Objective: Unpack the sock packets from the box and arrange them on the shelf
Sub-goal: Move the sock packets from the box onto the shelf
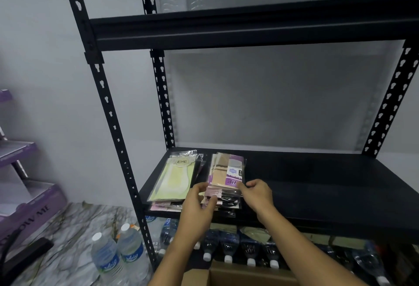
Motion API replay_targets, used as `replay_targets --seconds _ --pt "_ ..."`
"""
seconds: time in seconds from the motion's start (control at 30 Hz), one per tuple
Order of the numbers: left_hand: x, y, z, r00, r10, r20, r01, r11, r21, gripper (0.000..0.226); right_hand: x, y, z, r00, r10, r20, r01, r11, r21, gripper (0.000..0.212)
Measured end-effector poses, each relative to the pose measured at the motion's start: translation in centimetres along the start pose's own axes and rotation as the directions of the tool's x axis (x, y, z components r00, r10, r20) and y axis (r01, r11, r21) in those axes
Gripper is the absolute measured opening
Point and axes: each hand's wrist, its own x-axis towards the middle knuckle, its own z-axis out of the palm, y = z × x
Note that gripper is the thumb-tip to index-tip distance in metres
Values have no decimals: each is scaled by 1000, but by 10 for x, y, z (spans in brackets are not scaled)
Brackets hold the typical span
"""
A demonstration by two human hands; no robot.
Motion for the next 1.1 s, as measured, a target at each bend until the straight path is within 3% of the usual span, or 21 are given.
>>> replay_targets --seconds 0.17,0.37,0.63,0.8,0.93,1.03,1.1 --pt "1 -2 -2 1000 -3 -5 3 1000 2 34 1 -1 6 999 51 13 -52 993 106 14" --pt "-1 0 -1 1000 3 -6 -3 1000 12 39 1 -5 1 997 51 59 -66 954 292 8" --pt "-3 0 -6 999 42 -17 -42 999 -15 37 -7 -20 -22 997 -59 57 24 875 484 8" --pt "-3 15 -22 988 139 -73 -137 990 28 35 -19 -30 -58 980 -191 47 150 880 451 17" --pt "-1 38 -41 944 320 -80 -302 936 180 37 -31 -40 -96 938 -314 147 254 911 325 20" --pt "0 55 -52 900 434 44 -422 843 334 42 -44 -50 -119 904 -329 273 277 937 212 17" --pt "-4 65 -55 912 340 227 -400 858 322 46 -51 -54 -130 875 -332 353 282 941 185 17"
